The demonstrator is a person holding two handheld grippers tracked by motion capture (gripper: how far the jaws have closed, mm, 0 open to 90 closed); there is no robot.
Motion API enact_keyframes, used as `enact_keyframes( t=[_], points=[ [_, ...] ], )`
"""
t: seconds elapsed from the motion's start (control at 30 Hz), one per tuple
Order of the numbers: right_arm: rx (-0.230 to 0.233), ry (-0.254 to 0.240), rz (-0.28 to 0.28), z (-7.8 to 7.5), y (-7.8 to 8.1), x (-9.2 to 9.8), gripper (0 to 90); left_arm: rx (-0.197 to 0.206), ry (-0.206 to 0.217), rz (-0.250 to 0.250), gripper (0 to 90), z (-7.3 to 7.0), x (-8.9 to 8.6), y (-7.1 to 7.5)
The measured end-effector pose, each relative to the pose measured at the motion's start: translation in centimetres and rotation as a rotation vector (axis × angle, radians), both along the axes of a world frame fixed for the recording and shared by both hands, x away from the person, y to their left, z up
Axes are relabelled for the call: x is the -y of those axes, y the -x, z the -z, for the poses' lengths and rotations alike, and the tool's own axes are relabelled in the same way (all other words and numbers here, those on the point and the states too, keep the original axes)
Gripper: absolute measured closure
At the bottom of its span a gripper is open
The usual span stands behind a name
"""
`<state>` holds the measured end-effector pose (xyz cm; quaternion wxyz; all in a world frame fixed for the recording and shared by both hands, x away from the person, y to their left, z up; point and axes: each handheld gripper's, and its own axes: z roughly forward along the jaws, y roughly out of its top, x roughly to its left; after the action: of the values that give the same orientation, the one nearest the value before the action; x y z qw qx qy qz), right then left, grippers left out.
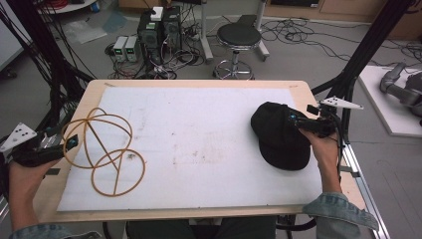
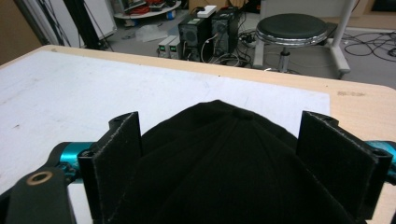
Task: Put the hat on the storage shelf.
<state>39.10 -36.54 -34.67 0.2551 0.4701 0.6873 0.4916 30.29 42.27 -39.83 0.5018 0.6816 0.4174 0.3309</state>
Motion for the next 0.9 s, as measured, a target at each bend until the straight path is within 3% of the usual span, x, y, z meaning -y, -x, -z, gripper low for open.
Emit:
enact_keyframes(
  t=[0.23,0.5,0.67,0.9],
  points=[
    [0.002,-0.005,0.032,0.0,-1.3,-0.3,14.2,-0.001,0.001,0.001,26.1,0.1,0.0,-0.1],
    [-0.016,0.033,0.063,0.9,-3.9,-1.0,14.8,0.001,-0.003,0.005,26.1,0.0,0.0,0.0],
    [-0.057,0.044,0.092,1.9,-5.0,-0.8,14.8,0.000,-0.001,0.002,26.1,0.0,-0.1,0.0],
    [-0.101,0.069,0.089,2.8,-5.8,-1.0,15.6,-0.001,-0.002,0.003,26.1,0.1,0.0,0.0]
  ],
)
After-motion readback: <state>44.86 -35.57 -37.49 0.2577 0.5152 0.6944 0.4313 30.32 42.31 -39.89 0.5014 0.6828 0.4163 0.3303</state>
